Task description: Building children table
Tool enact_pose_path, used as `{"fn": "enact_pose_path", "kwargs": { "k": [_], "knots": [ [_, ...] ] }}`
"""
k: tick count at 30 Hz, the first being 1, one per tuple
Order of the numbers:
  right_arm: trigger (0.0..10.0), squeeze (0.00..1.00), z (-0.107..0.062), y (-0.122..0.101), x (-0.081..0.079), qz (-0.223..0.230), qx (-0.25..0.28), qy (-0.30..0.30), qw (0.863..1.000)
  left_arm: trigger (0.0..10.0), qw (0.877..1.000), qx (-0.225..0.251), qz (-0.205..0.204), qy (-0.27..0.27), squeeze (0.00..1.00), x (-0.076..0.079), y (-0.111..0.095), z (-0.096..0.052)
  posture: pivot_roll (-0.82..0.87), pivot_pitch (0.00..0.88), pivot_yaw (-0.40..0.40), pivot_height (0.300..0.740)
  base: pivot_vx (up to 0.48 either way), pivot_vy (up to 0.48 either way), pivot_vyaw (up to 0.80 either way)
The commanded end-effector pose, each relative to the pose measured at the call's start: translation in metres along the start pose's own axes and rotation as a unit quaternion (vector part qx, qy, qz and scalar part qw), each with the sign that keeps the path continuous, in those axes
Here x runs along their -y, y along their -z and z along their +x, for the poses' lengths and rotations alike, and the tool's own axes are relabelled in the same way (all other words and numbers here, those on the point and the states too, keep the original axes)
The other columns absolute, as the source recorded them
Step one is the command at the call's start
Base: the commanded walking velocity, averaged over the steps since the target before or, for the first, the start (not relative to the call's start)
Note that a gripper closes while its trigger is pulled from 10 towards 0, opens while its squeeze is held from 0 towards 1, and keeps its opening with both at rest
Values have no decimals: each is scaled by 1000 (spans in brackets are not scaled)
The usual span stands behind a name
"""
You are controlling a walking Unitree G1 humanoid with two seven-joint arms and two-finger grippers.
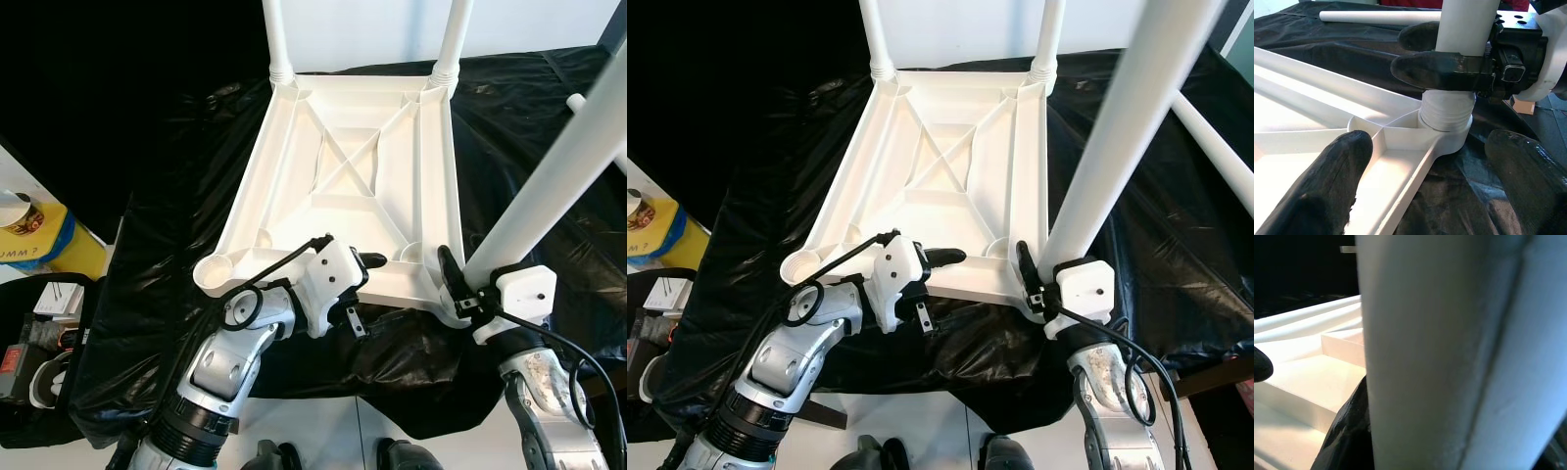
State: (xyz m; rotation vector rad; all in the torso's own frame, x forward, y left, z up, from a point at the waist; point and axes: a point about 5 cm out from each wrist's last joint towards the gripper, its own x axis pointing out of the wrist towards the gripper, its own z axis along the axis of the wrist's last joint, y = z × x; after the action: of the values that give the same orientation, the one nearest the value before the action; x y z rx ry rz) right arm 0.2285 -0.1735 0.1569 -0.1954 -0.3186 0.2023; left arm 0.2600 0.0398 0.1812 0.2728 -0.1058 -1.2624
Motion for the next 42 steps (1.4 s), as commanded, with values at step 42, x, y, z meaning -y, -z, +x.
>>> {"fn": "enact_pose_path", "kwargs": {
  "k": [42],
  "knots": [
    [10000,0,-9,43,-3,59,-142,146,977,10000,1000,1,5,-4,0,1,-6,-2,-145,158,71,740,0,0,0]
  ]
}}
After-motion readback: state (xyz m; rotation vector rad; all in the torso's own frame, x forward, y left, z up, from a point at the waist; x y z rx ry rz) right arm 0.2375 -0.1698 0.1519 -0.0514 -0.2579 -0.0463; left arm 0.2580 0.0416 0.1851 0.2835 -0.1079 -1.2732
